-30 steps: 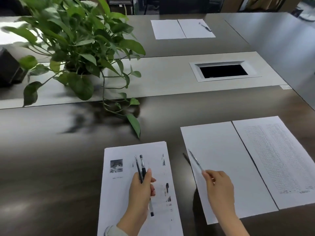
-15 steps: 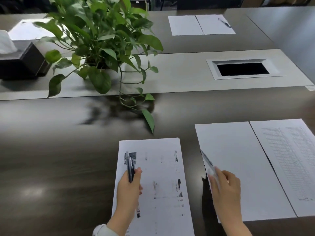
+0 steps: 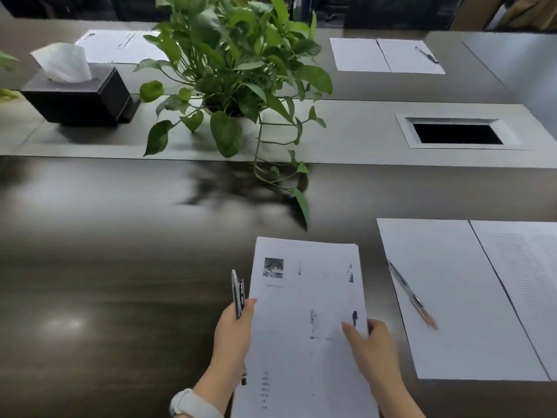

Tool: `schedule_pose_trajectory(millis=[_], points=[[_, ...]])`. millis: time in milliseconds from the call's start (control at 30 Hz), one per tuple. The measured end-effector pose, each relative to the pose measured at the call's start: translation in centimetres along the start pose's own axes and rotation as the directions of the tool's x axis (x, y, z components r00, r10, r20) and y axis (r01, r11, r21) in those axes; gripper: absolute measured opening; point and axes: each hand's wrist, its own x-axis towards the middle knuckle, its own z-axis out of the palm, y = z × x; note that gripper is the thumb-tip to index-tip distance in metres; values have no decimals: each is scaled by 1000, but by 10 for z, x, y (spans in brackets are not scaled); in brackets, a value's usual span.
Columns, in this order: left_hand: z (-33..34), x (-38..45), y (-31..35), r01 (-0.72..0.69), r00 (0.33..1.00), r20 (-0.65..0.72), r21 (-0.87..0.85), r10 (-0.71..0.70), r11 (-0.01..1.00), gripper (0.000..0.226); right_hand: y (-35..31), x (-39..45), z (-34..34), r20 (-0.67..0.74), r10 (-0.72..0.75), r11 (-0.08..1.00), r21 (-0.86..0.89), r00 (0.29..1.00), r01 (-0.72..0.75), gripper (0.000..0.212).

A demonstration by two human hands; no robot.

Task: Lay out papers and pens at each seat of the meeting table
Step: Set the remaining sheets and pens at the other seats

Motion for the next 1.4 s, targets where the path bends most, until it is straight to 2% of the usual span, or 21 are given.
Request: schedule_pose_trajectory(millis=[100,300,433,500,567,633,700,833,900,1100,1267,1400], points=[[-6,-1,-4,9,999,42,-20,-8,1000,15,3,-2,5,31,66,997,-30,997,-65,25],[-31,-1,-14,24,999,24,23,-24,999,16,7,-29,-2,114,28,977,209,993,-52,8],[-57,-16,-26,-25,1000,-1,16,25,1000,14,7,-49,-1,173,-35,964,265,984,-12,14],[-75,-32,-33,-45,999,-6,8,45,999,19,6,-62,1,198,-93,955,296,976,31,8],[-97,-52,-43,-28,1000,-4,-75,28,997,19,6,-78,3,231,-155,947,312,960,78,9],[-121,-79,-57,-23,1000,5,-243,26,970,20,11,-98,7,279,-218,938,326,935,122,8],[-143,-109,-79,-67,998,-10,-310,67,948,21,22,-122,11,333,-271,933,323,903,160,6],[-182,-181,-148,-177,978,-156,-240,142,954,16,58,-187,18,484,-333,927,324,809,188,9],[-201,-221,-188,-191,959,-253,-258,125,947,14,81,-223,20,559,-333,935,301,759,189,9],[-262,-349,-290,-207,863,-503,-436,-47,876,13,124,-335,40,784,-251,966,169,568,194,15],[-328,-420,-369,-242,744,-628,-574,-230,782,10,144,-431,90,894,-219,934,77,390,349,19],[-396,-459,-427,-309,643,-684,-643,-344,701,12,160,-514,158,952,-175,894,46,252,446,18]])
